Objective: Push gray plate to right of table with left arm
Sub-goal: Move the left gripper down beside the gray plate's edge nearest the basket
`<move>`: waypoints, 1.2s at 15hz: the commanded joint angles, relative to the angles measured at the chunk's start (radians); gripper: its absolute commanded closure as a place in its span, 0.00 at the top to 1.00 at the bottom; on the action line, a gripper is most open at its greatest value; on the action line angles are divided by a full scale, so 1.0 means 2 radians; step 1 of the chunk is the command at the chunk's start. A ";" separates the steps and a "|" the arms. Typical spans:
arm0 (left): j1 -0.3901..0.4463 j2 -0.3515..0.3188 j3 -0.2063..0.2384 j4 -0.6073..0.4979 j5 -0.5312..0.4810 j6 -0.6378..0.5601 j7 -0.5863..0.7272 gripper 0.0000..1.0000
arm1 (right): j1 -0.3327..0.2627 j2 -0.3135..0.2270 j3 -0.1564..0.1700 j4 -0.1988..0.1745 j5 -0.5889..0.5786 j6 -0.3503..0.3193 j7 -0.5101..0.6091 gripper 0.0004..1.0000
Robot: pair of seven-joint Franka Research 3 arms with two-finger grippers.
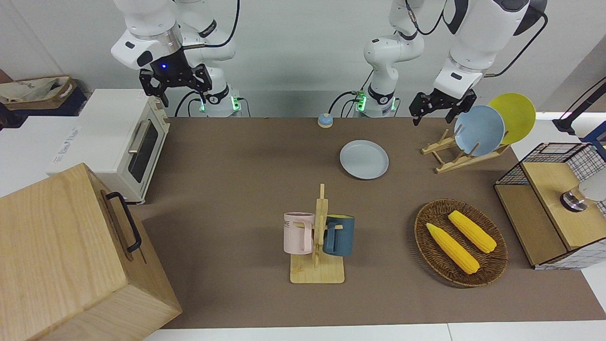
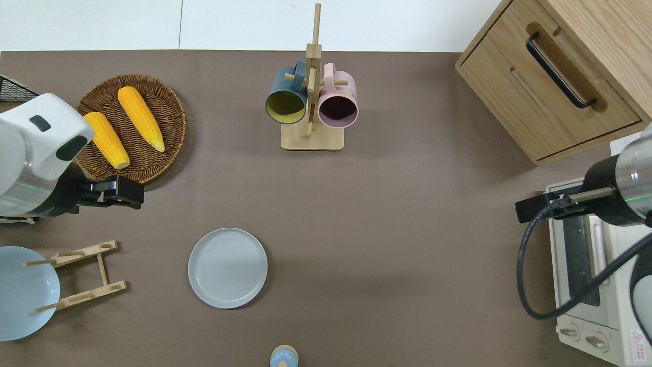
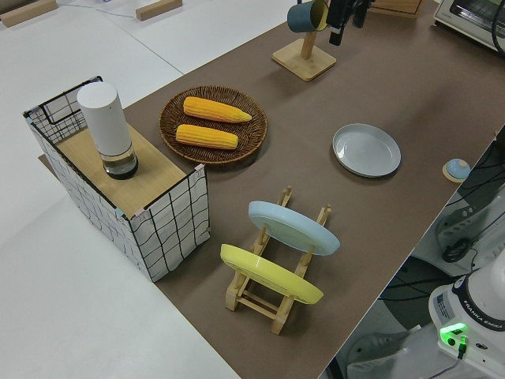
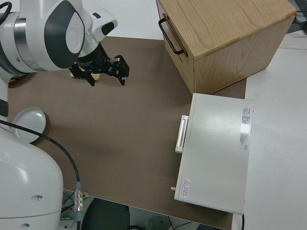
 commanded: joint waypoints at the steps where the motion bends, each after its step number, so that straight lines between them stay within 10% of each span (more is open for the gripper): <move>1: -0.003 -0.048 0.004 -0.062 -0.005 0.014 -0.004 1.00 | -0.010 -0.001 0.007 0.004 0.003 -0.007 0.006 0.98; 10: -0.004 -0.190 0.011 -0.350 -0.037 0.238 0.004 1.00 | -0.010 -0.001 0.008 0.004 0.003 -0.007 0.006 0.98; 18: -0.023 -0.192 0.008 -0.500 -0.065 0.419 0.009 1.00 | -0.010 -0.001 0.008 0.004 0.002 -0.007 0.006 0.98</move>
